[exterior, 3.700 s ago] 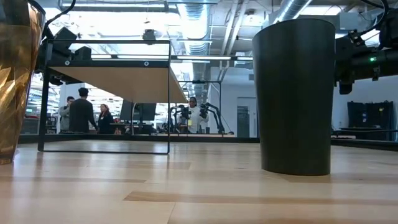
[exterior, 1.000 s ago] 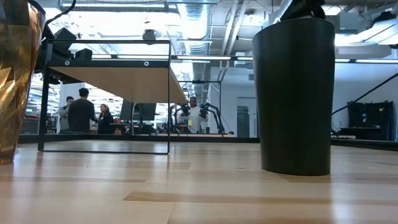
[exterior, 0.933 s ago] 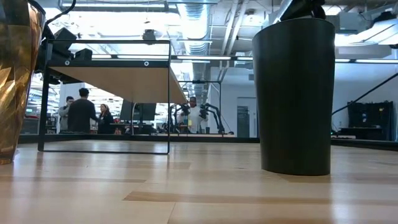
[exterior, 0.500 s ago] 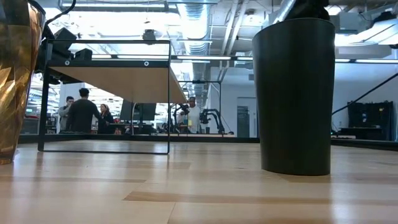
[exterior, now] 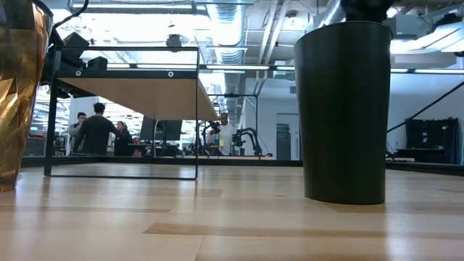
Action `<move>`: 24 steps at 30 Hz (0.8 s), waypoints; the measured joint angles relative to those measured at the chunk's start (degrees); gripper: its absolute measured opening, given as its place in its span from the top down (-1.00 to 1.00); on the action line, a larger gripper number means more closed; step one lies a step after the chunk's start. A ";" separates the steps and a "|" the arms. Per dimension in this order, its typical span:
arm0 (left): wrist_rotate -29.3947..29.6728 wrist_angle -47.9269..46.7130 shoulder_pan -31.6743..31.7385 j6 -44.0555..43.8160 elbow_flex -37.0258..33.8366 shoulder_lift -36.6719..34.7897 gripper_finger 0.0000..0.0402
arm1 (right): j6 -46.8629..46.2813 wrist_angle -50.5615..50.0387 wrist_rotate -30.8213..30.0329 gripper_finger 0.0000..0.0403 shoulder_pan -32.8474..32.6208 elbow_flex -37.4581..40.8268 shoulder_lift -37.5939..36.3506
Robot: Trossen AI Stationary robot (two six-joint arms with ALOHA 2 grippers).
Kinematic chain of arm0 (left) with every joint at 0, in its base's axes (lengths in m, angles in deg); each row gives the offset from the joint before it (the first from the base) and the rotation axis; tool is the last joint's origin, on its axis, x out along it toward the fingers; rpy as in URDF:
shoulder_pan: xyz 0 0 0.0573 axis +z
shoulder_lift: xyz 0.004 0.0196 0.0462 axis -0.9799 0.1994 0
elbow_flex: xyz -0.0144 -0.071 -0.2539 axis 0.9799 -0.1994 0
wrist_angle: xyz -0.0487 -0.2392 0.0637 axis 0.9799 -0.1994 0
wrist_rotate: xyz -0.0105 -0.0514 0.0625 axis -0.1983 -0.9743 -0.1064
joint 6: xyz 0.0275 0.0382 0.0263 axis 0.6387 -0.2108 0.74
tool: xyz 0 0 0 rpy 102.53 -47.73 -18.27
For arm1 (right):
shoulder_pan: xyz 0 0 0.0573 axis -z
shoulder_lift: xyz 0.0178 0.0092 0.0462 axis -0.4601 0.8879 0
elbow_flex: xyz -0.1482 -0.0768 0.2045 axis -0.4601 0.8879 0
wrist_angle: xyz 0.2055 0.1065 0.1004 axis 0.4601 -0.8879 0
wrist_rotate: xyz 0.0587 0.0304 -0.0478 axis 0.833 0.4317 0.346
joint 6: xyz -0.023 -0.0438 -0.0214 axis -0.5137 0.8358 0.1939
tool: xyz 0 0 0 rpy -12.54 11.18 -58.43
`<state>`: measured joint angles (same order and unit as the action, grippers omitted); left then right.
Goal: Stack small to large cups/mugs on shelf
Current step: Put the blue cup on the shelf
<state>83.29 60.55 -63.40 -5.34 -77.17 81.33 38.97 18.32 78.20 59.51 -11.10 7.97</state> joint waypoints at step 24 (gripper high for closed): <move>0.00 0.00 0.00 -0.11 0.00 0.00 -0.32 | 3.12 -9.63 -2.31 0.49 1.03 0.07 26.83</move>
<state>83.30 60.55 -63.40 -5.44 -77.17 81.33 42.08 8.69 75.89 60.54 -11.04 34.79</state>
